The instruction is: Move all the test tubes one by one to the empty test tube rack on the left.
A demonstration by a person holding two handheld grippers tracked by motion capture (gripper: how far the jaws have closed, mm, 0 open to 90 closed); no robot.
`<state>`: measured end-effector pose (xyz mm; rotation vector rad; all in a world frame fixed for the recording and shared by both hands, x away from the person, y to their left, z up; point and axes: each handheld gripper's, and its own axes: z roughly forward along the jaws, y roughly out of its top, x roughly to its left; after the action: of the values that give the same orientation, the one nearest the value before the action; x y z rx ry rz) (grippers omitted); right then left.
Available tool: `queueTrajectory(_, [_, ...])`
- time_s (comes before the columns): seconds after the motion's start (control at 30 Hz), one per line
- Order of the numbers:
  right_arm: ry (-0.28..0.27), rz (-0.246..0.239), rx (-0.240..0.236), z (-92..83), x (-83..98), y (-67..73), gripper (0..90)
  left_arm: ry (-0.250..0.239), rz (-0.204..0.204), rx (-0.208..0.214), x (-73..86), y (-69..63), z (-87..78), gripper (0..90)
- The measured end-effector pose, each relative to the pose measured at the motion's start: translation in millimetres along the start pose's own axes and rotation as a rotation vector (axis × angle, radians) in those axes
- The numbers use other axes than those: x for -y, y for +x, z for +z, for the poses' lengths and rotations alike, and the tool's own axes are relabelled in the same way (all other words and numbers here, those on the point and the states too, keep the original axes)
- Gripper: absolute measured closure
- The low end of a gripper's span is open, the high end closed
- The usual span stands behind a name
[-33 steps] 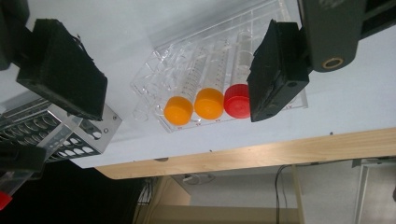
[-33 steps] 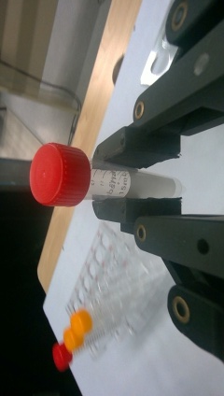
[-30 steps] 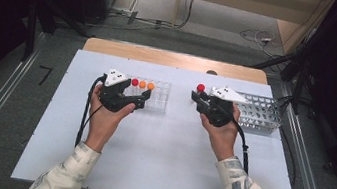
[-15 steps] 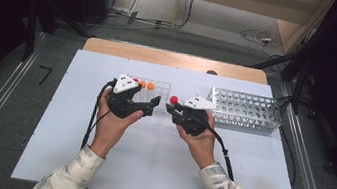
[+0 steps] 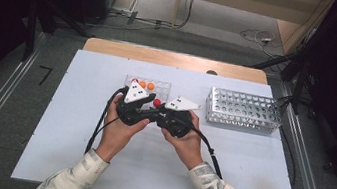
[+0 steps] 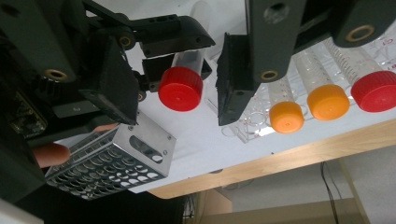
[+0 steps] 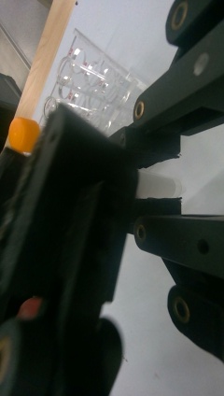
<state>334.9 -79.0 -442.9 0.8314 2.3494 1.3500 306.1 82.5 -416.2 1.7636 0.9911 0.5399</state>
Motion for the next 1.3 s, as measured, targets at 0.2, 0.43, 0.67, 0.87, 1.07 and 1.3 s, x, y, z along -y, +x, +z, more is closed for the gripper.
queueTrajectory(0.2, [0.002,-0.008,-0.006,1.0,-1.1,1.8,71.3,-0.004,0.006,-0.01,0.7,2.1,-0.9,67.0])
queueTrajectory(0.43, [0.004,-0.008,-0.005,0.7,-1.3,2.0,71.0,-0.012,0.006,-0.01,1.5,3.7,-1.9,70.9])
queueTrajectory(0.67, [-0.021,-0.004,-0.012,-4.1,-1.8,3.5,45.0,-0.028,-0.02,0.003,-0.2,5.9,-5.6,71.2])
queueTrajectory(0.87, [-0.043,0.016,0.011,-14.7,0.7,-2.8,28.4,-0.037,-0.049,0.0,-2.7,12.2,-11.5,71.3])
queueTrajectory(1.07, [-0.058,0.056,0.015,-29.8,6.8,-13.0,25.6,-0.06,-0.076,-0.027,-9.2,23.1,-23.1,71.3])
queueTrajectory(1.3, [-0.06,0.078,0.03,-41.6,16.3,-22.2,25.6,-0.072,-0.095,-0.044,-12.1,32.2,-30.0,71.2])
